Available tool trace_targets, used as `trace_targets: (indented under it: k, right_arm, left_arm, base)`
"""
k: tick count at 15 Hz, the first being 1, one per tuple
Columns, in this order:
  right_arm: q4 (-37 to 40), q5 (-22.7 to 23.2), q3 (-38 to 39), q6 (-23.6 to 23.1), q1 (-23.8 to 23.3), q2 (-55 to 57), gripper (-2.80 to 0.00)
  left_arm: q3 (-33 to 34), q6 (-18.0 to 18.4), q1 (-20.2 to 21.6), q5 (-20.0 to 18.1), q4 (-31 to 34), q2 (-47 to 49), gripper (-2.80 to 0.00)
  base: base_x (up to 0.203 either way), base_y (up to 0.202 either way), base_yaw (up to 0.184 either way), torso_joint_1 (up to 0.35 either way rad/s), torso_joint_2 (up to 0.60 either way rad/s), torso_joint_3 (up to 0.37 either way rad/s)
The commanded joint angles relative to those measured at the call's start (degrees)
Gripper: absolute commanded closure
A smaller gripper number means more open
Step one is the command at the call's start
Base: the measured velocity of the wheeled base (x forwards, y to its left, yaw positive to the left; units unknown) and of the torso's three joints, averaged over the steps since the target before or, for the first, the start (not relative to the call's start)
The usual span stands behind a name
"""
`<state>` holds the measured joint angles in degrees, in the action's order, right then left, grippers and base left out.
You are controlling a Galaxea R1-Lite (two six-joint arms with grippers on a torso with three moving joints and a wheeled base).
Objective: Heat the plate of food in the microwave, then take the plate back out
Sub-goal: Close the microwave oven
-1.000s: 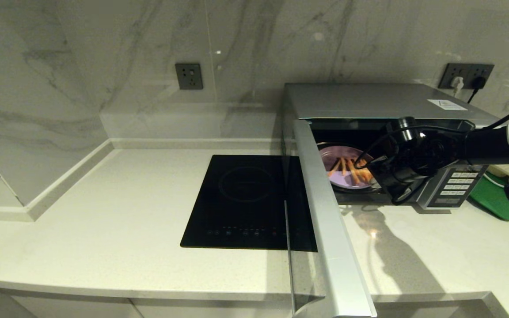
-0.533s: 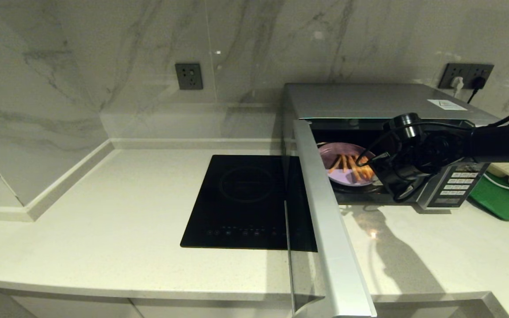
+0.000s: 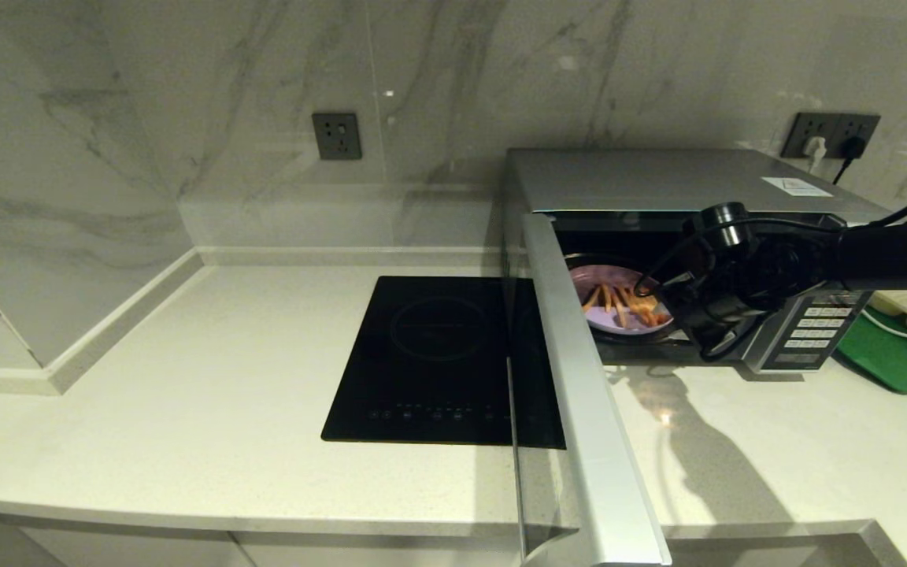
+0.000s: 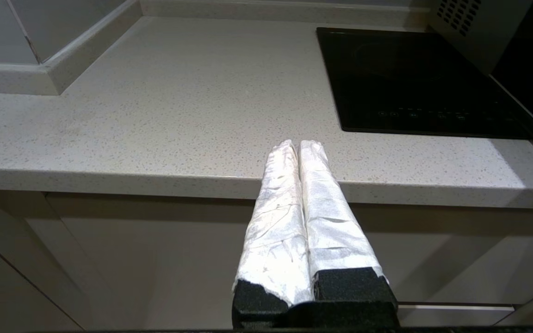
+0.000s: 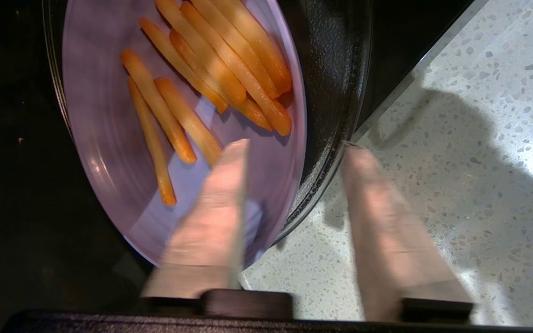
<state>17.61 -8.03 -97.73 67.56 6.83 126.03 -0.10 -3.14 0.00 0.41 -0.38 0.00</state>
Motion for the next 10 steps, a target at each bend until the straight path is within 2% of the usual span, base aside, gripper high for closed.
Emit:
trace_targets:
  k: [1, 6, 10]
  right_arm:
    - [0.12, -0.05, -0.05, 0.47, 0.03, 0.12, -2.80]
    - [0.11, 0.25, 2.17, 0.49, 0.06, -3.04, -2.80]
    - [-0.10, 1.88, 11.77, -0.65, 1.64, -12.15, -2.80]
  left_arm:
    - [0.01, -0.03, 0.00, 0.02, 0.03, 0.00, 0.00]
    - [0.01, -0.03, 0.00, 0.02, 0.03, 0.00, 0.00]
    - [0.01, -0.03, 0.00, 0.02, -0.03, 0.00, 0.00]
  base:
    - [0.000, 0.000, 0.000, 0.000, 0.00, 0.000]
    - [0.000, 0.000, 0.000, 0.000, 0.00, 0.000]
    - [0.000, 0.000, 0.000, 0.000, 0.00, 0.000]
